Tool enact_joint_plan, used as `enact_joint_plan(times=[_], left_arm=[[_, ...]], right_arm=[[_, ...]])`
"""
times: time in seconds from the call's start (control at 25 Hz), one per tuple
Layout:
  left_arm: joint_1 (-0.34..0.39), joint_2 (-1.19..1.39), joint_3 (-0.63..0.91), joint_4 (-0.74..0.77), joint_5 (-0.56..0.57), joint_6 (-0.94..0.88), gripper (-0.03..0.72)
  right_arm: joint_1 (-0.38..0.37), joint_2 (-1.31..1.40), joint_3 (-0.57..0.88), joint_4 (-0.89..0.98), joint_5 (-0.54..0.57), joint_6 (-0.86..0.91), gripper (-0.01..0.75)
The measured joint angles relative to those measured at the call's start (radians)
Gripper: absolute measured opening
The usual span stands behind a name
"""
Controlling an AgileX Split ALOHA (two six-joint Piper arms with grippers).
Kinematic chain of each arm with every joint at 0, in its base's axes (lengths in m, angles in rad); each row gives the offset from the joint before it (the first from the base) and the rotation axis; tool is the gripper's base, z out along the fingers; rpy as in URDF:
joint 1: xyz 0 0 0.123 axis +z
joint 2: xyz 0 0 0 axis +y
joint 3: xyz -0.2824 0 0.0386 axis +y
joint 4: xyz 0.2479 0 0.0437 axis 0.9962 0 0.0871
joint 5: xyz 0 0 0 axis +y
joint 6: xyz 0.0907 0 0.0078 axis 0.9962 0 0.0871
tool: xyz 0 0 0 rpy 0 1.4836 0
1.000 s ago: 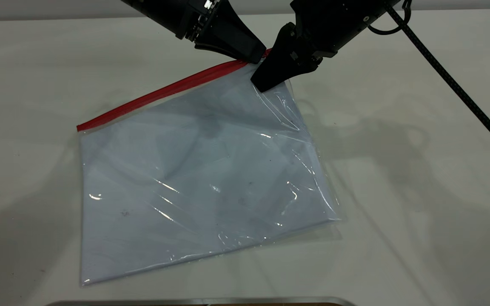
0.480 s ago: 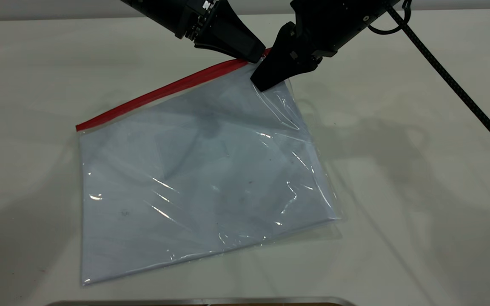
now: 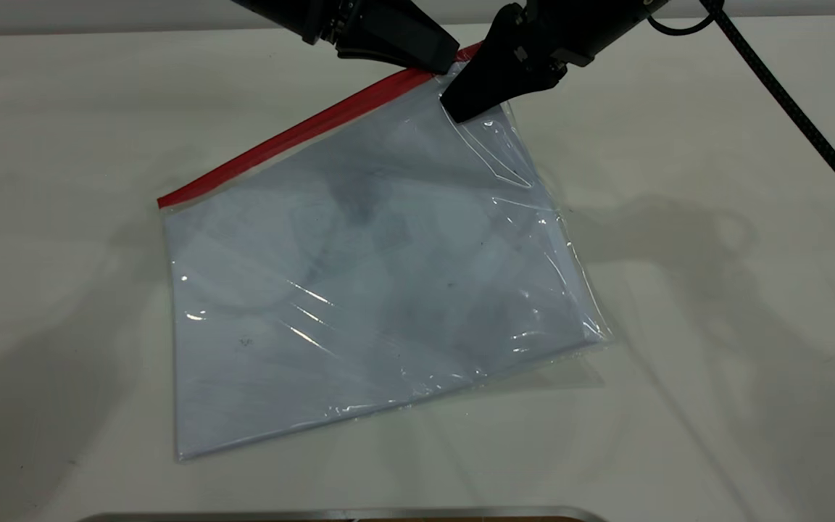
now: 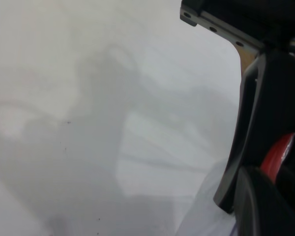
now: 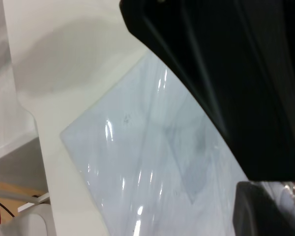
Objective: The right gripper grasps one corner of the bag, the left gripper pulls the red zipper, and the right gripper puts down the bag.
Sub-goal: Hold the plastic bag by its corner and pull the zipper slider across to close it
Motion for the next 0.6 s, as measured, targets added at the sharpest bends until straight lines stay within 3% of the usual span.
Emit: enact_joint_plan(times=[0.6], left_arm=[[0.054, -0.001, -0.007, 0.018, 0.064, 0.000, 0.076]], right_arm=[[0.008, -0.007, 0.000, 0.095, 0.002, -0.019, 0.034]])
